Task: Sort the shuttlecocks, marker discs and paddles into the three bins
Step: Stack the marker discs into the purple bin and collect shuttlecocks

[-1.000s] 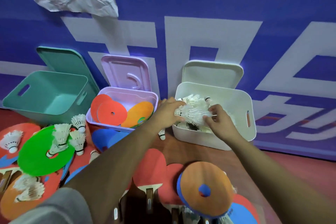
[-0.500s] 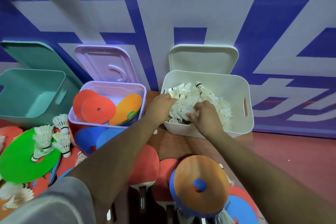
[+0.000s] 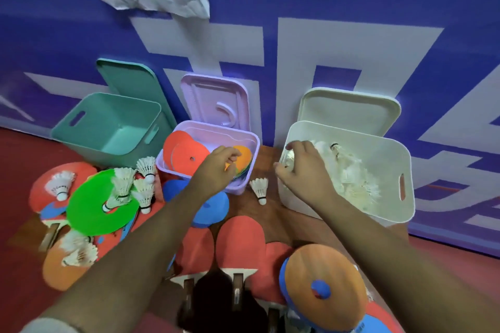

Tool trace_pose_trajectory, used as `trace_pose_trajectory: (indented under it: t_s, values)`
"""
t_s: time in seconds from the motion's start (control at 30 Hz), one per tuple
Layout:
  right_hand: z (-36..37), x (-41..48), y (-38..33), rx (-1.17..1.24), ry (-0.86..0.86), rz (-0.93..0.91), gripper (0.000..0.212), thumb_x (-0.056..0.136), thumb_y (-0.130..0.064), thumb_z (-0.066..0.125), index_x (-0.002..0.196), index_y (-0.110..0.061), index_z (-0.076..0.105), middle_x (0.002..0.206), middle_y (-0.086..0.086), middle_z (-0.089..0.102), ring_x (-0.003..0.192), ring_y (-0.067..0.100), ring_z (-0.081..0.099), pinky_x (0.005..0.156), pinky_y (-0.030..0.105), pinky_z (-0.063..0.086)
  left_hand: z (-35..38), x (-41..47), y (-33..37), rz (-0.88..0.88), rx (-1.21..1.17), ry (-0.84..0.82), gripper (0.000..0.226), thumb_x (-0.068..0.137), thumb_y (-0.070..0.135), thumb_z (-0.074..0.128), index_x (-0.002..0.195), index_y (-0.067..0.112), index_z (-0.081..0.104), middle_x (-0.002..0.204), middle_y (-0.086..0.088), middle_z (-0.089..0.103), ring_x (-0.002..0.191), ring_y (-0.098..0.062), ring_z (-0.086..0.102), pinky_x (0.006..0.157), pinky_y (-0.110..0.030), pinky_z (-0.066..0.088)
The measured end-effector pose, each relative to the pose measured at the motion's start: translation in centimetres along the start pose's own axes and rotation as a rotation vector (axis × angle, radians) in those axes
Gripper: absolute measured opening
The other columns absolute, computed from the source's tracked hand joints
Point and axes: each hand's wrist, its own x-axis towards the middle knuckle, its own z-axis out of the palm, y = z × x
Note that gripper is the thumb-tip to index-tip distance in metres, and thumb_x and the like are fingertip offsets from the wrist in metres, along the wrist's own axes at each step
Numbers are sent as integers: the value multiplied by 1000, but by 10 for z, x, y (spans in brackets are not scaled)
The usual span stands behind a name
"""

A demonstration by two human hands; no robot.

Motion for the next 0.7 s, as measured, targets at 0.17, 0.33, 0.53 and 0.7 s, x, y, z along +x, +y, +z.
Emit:
trace_pose_trajectory:
  t_s: [0.17,0.33,0.53,0.7]
  values:
    - [57,-10,-74,99,-129,-155,52,77,-45,50,111,-7,59,107,13,56,105,31,54,90,42,46,-55,-83,-58,-208,46,122,22,88,7,52,105,6,66,98,-4,63,85,-13,58,79,-17,44]
    - [126,-31,-125,135,-303,-171,61,75,-50,41,112,-5,58,107,13,53,104,33,54,89,40,45,-94,-160,-113,-414,59,135,13,88,8,55,95,11,66,90,-3,63,83,-18,60,76,-34,50]
    - [208,-36,-179,104,-537,-114,46,84,-44,54,111,-6,55,108,15,55,103,35,55,85,43,46,-130,-208,-182,-616,109,117,10,84,8,55,91,5,62,92,-11,62,86,-29,59,76,-38,47]
    - [258,-43,-207,-62,-646,-121,33,90,-31,53,114,-8,49,114,15,54,103,36,59,78,40,49,-132,-192,-227,-628,82,46,27,84,1,58,111,3,63,104,-15,61,96,-31,59,79,-29,42]
